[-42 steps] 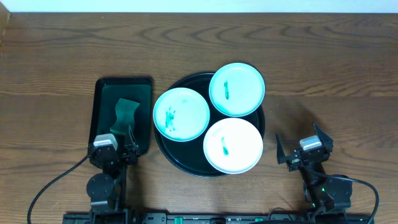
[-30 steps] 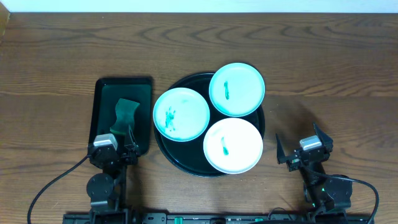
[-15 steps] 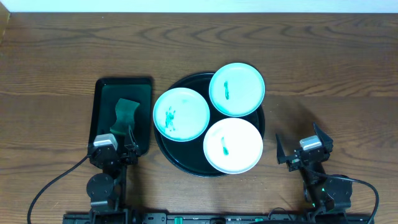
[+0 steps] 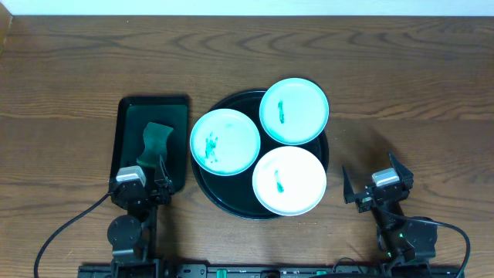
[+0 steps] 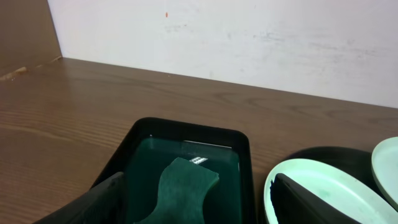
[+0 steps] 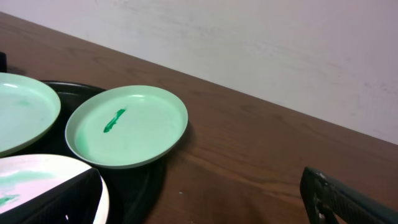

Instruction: Clean dirty plates on tray and stack at the side

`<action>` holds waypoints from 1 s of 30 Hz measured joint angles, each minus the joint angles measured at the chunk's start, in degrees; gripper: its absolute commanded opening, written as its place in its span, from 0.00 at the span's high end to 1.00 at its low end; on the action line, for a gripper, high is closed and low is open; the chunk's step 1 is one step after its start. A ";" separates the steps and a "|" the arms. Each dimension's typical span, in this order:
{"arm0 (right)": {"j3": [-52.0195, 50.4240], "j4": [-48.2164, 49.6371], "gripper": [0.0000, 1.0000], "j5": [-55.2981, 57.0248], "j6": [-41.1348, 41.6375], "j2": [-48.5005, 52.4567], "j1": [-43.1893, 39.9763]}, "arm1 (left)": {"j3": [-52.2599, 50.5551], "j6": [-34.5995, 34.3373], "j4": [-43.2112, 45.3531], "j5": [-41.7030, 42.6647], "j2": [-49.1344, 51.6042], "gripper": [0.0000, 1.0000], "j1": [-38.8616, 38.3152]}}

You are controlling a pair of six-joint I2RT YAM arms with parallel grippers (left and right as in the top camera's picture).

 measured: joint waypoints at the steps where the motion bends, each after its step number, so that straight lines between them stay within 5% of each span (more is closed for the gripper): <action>1: 0.00 0.00 0.01 0.02 0.00 0.00 0.00 | 0.00 -0.02 0.00 0.00 0.00 0.26 0.00; 30: 0.00 1.84 0.01 -0.83 2.29 0.02 0.00 | 0.00 -0.02 0.02 0.02 0.00 0.26 0.00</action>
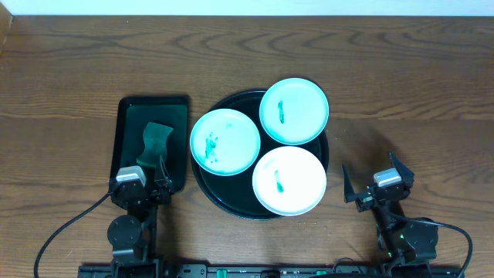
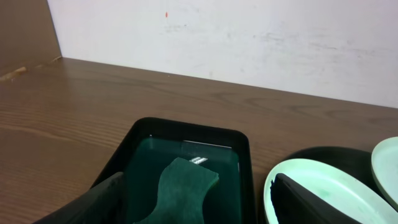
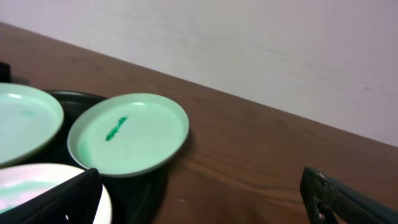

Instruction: Clean dirty plates on tray and stack at the side

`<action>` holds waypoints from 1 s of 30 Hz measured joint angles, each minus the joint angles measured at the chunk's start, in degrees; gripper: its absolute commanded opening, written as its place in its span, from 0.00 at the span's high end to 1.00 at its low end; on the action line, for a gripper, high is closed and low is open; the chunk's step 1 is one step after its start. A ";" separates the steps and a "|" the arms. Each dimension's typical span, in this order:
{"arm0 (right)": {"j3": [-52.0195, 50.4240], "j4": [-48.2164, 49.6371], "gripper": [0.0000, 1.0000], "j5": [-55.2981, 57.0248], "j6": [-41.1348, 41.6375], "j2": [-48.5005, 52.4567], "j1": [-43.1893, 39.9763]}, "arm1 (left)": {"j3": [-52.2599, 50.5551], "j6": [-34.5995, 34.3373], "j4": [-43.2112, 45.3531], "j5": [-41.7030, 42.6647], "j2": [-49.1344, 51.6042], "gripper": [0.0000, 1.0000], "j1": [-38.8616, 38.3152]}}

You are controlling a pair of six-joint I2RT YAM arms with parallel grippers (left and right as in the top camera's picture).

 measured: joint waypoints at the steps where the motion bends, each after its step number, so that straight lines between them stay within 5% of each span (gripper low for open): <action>1: 0.00 0.17 0.01 -0.39 0.59 -0.02 0.00 | 0.00 0.00 0.00 0.00 0.00 0.26 0.00; 13: 0.72 0.59 0.01 -6.88 4.02 0.00 0.00 | 0.57 0.00 -1.16 0.00 0.00 0.26 0.00; 20: 5.35 0.13 0.01 -10.47 4.02 4.57 0.00 | 8.09 -0.20 -16.06 1.51 4.13 0.27 0.00; 30: 25.86 -1.16 0.01 -21.42 4.24 35.56 -0.33 | 38.66 -2.67 -32.15 4.13 29.40 0.26 0.00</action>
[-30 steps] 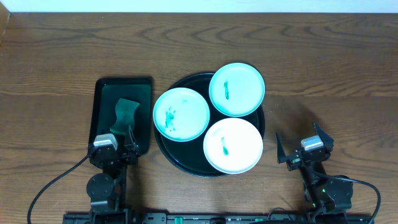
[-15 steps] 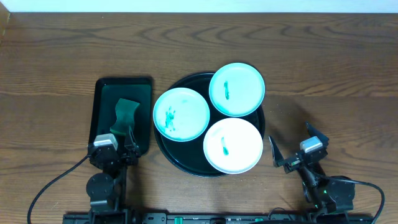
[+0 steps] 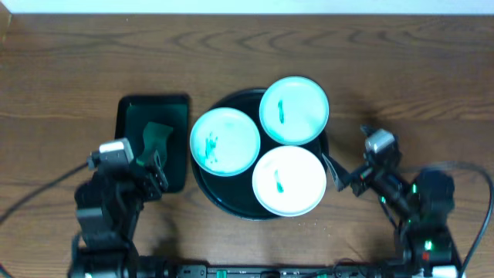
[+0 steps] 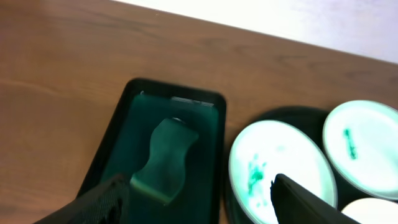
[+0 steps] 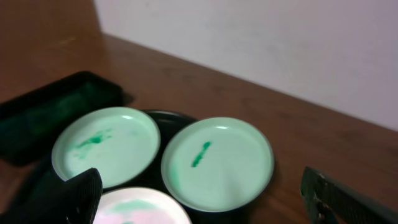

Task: Clean dirty plates on tray and stack at the side
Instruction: 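Reach the left gripper to the green sponge and the right gripper to the top plate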

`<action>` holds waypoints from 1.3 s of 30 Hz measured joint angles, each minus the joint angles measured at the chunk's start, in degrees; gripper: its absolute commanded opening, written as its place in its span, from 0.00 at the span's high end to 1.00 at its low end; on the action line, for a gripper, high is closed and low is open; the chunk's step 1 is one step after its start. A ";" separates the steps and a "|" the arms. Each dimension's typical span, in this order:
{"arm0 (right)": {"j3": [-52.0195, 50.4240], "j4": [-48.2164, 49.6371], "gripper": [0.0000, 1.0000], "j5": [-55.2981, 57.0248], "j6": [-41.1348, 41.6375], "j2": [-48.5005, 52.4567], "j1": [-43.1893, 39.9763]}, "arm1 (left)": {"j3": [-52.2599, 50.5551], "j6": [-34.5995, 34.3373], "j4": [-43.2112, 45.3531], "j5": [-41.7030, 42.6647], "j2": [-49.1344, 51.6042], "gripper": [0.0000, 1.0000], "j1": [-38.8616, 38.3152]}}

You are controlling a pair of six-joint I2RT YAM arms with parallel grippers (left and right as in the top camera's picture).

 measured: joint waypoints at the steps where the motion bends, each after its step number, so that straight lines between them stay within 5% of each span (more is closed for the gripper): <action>1: 3.19 -2.08 0.01 -1.66 0.33 3.08 0.00 | 2.51 -0.13 -1.64 0.61 2.56 0.27 0.00; 6: 16.72 -13.77 0.01 -6.32 1.27 13.68 0.00 | 14.12 -0.35 -9.53 4.68 15.32 0.26 0.00; 16: 55.54 -52.15 0.01 -5.40 -0.24 39.54 1.36 | 38.71 -0.37 -17.64 10.01 40.44 0.27 0.02; 26: 58.07 -53.29 0.04 -8.52 -1.95 50.75 2.71 | 38.86 -0.37 -21.90 10.93 47.56 0.27 0.02; 39: 66.99 -48.54 0.48 14.97 21.99 71.45 24.76 | 38.86 -0.37 -25.73 3.52 47.54 0.27 0.02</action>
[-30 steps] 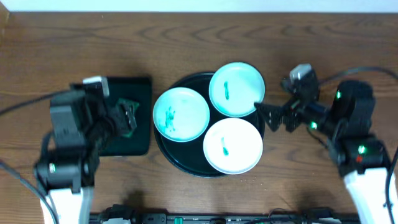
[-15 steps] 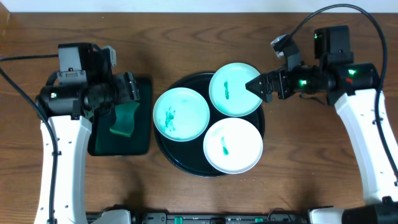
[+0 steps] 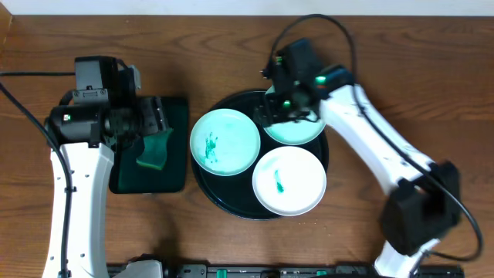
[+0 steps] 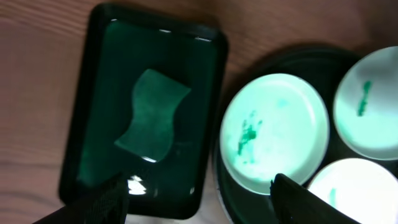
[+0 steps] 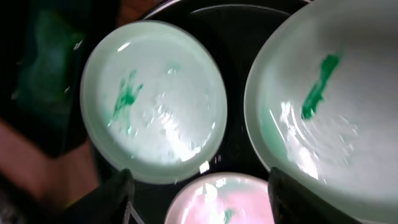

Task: Clean dirty plates on tray and stack at the side
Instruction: 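Reach the left gripper to the green sponge and the right gripper to the top plate, then grasp the green sponge with the left gripper and the top plate rim with the right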

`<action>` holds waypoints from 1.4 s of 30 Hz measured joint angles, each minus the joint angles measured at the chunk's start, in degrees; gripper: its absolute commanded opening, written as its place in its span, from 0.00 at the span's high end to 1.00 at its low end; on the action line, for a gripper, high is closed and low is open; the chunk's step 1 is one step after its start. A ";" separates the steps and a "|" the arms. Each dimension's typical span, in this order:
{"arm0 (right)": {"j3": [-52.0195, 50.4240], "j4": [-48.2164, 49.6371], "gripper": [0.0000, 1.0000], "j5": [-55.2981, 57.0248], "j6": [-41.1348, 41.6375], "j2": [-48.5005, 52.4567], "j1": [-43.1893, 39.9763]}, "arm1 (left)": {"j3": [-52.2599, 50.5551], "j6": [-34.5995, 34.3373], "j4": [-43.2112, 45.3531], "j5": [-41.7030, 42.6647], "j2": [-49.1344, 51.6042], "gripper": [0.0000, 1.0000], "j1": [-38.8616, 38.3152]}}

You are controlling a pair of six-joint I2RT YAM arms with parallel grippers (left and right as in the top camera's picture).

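Observation:
Three pale green plates with green smears lie on a round black tray (image 3: 208,181): a left plate (image 3: 225,140), a back right plate (image 3: 302,130) and a front plate (image 3: 289,180). A green sponge (image 3: 154,148) lies in a black rectangular basin (image 3: 174,181) left of the tray. My left gripper (image 3: 150,122) hangs open above the basin, the sponge (image 4: 152,115) below it. My right gripper (image 3: 282,106) hangs open over the tray, above the back right plate's left edge. From the right wrist I see the left plate (image 5: 155,99) and the back right plate (image 5: 329,106).
The wooden table (image 3: 401,46) runs bare to the right of and behind the tray. The right arm (image 3: 370,147) stretches across the table's right side from the front edge. The left arm (image 3: 73,201) stands along the left.
Both arms have reached out from the front. The left gripper now hangs over the basin and sponge. The right gripper has gone from beside the tray's right edge to above the back right plate.
At first both arms sat folded at the front edge, grippers open, looking low across the table. Then both were raised, the left near the basin, the right at the tray's right edge. Now both look straight down, over the basin and the plates.

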 measured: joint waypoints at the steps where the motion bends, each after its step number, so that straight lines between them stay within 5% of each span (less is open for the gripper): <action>1: 0.15 0.52 0.52 1.07 1.42 1.01 0.50 | 0.00 0.00 -0.33 -0.85 0.00 0.27 0.00; 9: 0.33 2.38 0.67 8.70 10.54 10.73 2.95 | -1.36 -3.04 -0.68 -8.46 0.28 0.26 0.00; 23: 0.35 3.10 0.66 10.45 11.93 14.01 5.86 | -1.55 -4.13 -0.70 -10.69 8.59 0.27 0.00; 31: 4.07 -4.00 0.57 14.14 10.80 14.19 6.40 | -1.62 -4.26 -0.26 -10.80 8.92 0.27 0.00; 36: 12.09 -11.37 0.60 14.86 7.61 14.21 6.36 | -1.62 -4.26 -0.07 -10.88 8.92 0.27 0.00; 42: 9.11 -10.82 0.67 13.51 8.94 14.19 7.93 | -1.62 -4.26 -0.24 -10.88 8.92 0.27 0.00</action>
